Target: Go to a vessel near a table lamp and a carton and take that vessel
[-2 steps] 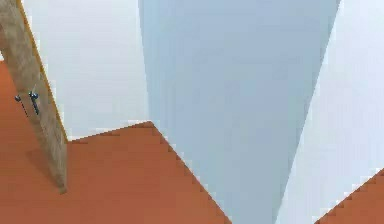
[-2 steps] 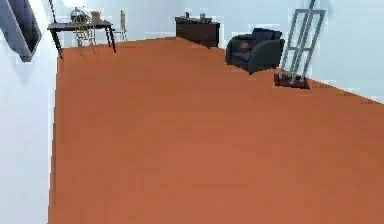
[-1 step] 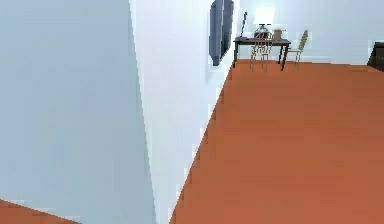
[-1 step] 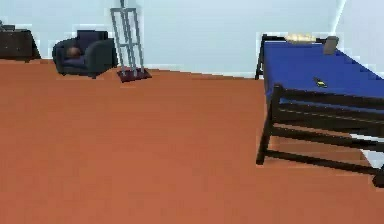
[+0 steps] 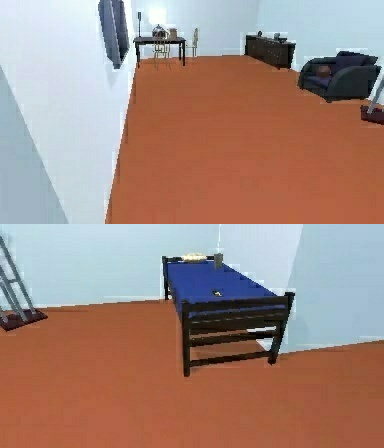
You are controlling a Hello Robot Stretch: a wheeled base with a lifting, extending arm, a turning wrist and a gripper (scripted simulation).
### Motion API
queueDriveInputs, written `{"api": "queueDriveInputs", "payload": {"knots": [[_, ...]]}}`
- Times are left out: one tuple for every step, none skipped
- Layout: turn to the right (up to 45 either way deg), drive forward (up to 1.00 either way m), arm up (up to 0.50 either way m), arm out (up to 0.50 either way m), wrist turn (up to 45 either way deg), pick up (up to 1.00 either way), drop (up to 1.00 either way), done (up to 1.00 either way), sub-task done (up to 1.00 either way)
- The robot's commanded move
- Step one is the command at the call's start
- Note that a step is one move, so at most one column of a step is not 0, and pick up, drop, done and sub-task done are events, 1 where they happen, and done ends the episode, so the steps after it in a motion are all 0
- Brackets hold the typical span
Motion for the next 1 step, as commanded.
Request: {"api": "queueDriveInputs", "payload": {"knots": [[0.0, 0.6, 0.0, 0.0, 0.0, 0.0, 0.0, 0.0, 0.0]]}}
